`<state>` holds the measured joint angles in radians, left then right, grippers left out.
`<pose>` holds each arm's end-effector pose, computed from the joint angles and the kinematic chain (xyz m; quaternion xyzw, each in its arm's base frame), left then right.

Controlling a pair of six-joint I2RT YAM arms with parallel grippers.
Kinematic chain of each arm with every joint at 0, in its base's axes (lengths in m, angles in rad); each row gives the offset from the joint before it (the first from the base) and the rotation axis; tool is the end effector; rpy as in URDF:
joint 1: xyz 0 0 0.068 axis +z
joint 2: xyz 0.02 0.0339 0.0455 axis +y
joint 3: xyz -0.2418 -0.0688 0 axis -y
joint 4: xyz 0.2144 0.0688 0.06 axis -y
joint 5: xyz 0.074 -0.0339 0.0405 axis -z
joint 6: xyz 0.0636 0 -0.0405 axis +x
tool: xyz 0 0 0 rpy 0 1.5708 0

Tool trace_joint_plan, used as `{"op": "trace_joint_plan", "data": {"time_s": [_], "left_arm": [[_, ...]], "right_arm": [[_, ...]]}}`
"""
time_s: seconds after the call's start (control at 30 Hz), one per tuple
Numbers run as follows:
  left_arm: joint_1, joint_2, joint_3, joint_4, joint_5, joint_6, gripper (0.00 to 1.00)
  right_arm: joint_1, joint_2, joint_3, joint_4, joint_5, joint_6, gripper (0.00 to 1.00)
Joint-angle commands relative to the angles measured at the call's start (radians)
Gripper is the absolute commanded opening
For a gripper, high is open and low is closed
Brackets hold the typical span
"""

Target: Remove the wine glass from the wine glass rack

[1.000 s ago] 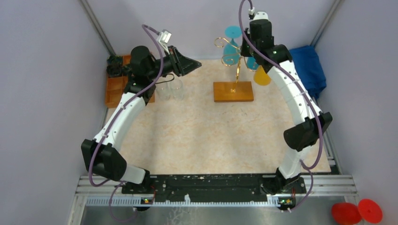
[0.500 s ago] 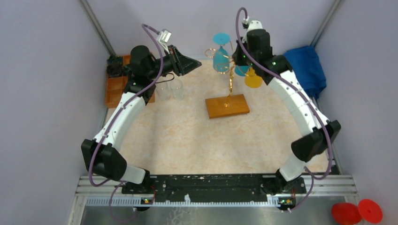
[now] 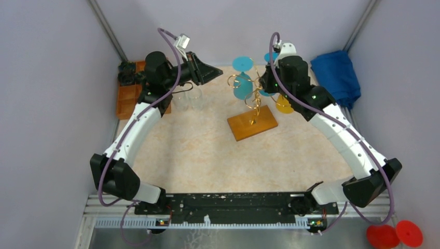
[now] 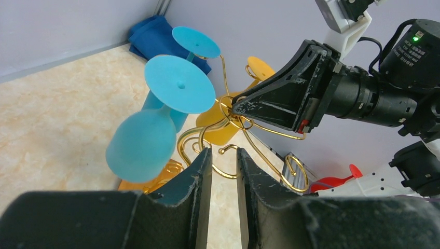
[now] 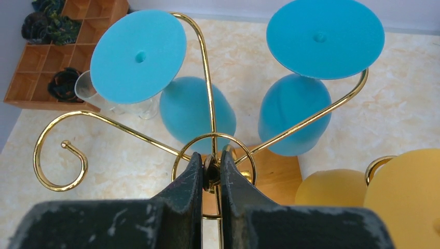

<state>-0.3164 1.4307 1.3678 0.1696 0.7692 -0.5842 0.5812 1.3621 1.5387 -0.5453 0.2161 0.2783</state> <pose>0.2932 -0.1425 0.4121 0.1939 0.6513 -0.5259 0.5116 0.2561 0.1519 0.3977 -0.0634 0.8197 0.1534 0.5481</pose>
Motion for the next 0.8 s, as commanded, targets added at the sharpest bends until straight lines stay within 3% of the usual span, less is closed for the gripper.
{"op": "trace_joint_plan", "data": {"time_s": [0.0,0.13,0.27,0.43,0.53,0.67,0.77], "left_arm": [[0.002,-0.011,-0.028,0.016,0.007,-0.011,0.30],[0.002,-0.009,-0.032,0.015,0.003,-0.010,0.30],[0.002,-0.008,-0.032,0.005,-0.003,-0.004,0.30],[0.002,-0.005,-0.032,-0.008,-0.011,0.004,0.30],[0.002,-0.002,-0.032,-0.009,-0.014,0.003,0.31],[0.002,-0.001,-0.032,-0.011,-0.018,0.003,0.35],[0.002,-0.006,-0.024,-0.031,-0.030,0.011,0.38]], "right_arm": [[0.015,-0.065,-0.005,0.098,-0.006,0.057,0.00],[0.013,-0.058,0.010,0.111,-0.009,0.046,0.01],[0.015,-0.039,0.047,0.105,-0.028,0.042,0.10],[0.015,-0.055,0.079,0.127,-0.044,0.039,0.42],[0.013,-0.061,0.125,0.123,-0.037,0.032,0.51],[0.014,-0.114,0.125,0.147,0.037,0.045,0.51],[0.013,-0.183,0.076,0.172,0.168,0.048,0.42]]}}
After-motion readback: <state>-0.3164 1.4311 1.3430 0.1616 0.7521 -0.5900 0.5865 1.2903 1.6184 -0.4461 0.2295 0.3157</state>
